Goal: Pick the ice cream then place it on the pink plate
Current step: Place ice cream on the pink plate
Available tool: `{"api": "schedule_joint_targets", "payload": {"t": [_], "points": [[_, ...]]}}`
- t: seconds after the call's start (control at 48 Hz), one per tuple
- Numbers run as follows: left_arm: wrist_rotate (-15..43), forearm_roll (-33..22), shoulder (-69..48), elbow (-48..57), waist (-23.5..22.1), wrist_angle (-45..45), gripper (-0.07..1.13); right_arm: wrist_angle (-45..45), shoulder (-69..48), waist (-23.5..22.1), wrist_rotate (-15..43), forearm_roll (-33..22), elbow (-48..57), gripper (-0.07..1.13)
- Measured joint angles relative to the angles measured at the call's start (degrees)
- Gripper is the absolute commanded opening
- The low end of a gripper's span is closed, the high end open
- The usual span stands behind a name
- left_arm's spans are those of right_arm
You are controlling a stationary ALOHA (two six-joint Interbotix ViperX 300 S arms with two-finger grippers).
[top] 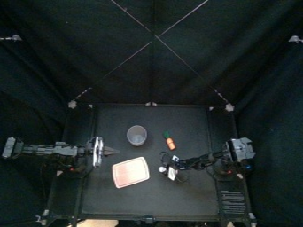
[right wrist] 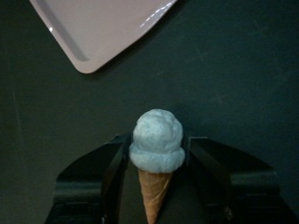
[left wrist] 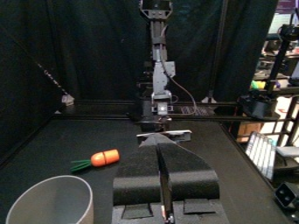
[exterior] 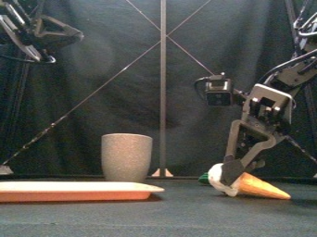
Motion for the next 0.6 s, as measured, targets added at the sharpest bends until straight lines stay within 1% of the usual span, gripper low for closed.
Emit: {"api": "schedule_joint_targets", "payload": {"t": [0.062,0.125,0.271,0.479,0.604], "points": [[0.09,-0.09,0.0,0.09,0.0,0.0,-0.01,0.0,0.0,0.0,0.0,0.09,0.0,0.57],[0.09,-0.09,0.0,0.09,0.0,0.0,-0.01,0.0,0.0,0.0,0.0,0.09,-0.18,0.52],[0.09,0.0,0.0,0.09,0.0,0.0,-0.01,0.0,0.0,-0.09,-0.53,-0.53,-2.11,0.52],[0.0,0.0,0.0,0.0,0.0,0.0,-0.01,1.67,-0.62,-1.23,-0.18,-6.5,-10.81,0.52],[0.0,-0.09,0.0,0.0,0.0,0.0,-0.01,1.76,1.32,-1.49,-0.44,-8.35,-16.17,0.52]]}}
